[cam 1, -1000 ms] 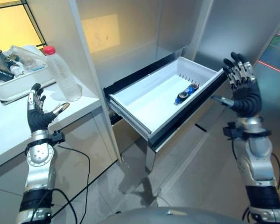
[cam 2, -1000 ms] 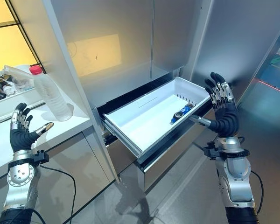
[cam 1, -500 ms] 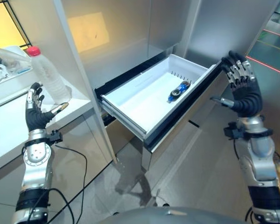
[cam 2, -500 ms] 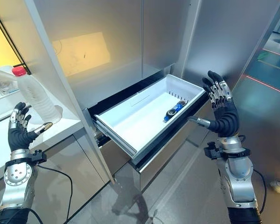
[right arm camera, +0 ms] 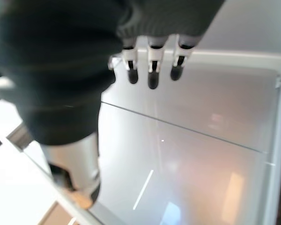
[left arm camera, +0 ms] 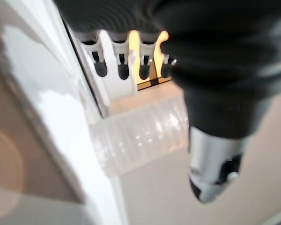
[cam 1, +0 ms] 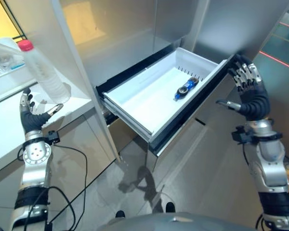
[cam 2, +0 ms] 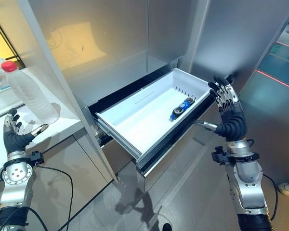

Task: Take the drinks into the refrigerator

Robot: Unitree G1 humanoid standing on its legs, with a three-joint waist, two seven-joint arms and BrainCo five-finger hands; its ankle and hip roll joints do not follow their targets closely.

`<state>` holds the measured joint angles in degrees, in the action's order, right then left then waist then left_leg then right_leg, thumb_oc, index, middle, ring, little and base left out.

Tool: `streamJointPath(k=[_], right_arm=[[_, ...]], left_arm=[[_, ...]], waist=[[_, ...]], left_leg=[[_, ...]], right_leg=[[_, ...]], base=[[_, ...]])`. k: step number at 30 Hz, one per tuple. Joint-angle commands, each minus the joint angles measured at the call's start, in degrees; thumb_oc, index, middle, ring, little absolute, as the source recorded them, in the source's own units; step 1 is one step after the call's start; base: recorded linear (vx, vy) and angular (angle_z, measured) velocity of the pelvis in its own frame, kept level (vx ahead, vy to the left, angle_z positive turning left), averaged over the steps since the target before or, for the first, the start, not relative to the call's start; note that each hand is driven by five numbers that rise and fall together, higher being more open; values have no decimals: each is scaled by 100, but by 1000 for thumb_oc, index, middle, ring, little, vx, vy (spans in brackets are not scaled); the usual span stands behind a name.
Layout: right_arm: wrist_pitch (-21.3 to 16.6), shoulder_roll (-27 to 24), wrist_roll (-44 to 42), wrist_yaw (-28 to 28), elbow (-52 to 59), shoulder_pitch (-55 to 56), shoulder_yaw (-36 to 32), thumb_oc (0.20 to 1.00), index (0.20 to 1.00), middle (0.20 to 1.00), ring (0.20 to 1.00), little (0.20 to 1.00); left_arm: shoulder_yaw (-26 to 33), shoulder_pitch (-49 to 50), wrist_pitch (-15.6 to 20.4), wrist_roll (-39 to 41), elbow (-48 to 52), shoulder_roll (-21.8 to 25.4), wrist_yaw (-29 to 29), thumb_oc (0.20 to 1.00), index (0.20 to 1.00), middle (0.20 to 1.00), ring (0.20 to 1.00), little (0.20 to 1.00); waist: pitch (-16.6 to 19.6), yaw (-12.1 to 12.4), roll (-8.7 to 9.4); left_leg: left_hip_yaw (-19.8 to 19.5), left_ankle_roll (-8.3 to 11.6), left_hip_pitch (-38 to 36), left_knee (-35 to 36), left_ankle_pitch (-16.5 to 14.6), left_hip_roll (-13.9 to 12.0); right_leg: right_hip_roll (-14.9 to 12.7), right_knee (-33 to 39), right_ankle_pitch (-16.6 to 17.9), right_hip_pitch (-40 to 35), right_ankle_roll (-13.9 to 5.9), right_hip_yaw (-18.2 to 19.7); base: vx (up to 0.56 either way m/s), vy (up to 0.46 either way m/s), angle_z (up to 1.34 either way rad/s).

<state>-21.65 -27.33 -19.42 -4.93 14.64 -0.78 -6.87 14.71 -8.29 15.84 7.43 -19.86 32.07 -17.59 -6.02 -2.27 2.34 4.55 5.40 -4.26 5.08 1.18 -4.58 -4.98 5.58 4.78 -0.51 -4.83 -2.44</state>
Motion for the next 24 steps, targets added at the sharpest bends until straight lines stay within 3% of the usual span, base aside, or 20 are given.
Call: streamJointPath(k=[1, 6, 12, 24], right_arm=[[-126, -127, 20, -19, 147, -240, -442, 1000, 1000, 1000, 1000, 1000], [-103, -195, 17, -34, 191, -213, -490, 1000, 1000, 1000, 1000, 1000], [-127, -271, -20, -29, 202, -349, -489, 1000, 1000, 1000, 1000, 1000], [-230, -233, -48, 16, 114, -606, -398, 1000, 1000, 1000, 1000, 1000]], left_arm=[[-91, -1001, 141, -249, -331, 525, -92, 1000, 1000, 1000, 1000, 1000], [-484, -1579, 17, -272, -528, 620, 31, 1000, 1000, 1000, 1000, 1000], [-820, -2120, 120, 42, -649, 531, 78, 1000, 1000, 1000, 1000, 1000], [-1044, -2344, 299, 354, -501, 161, 73, 1000, 1000, 1000, 1000, 1000]], waist=[[-197, -121, 185], [-225, -213, 201], [-354, -303, 227], [-523, -387, 317]], left_leg=[[-184, -659, 178, -1139, -1198, 649], [-271, -648, 185, -1017, -1135, 629], [-334, -609, 249, -853, -991, 552], [-458, -509, 367, -508, -692, 324]], right_leg=[[86, -204, -749, -563, 0, -393], [139, -290, -826, -474, 27, -443], [217, -459, -867, -222, 76, -476], [457, -763, -977, 271, 202, -506]], base=[[0, 0, 0], [20, -22, 4], [-7, -48, 10], [-12, -64, 5]])
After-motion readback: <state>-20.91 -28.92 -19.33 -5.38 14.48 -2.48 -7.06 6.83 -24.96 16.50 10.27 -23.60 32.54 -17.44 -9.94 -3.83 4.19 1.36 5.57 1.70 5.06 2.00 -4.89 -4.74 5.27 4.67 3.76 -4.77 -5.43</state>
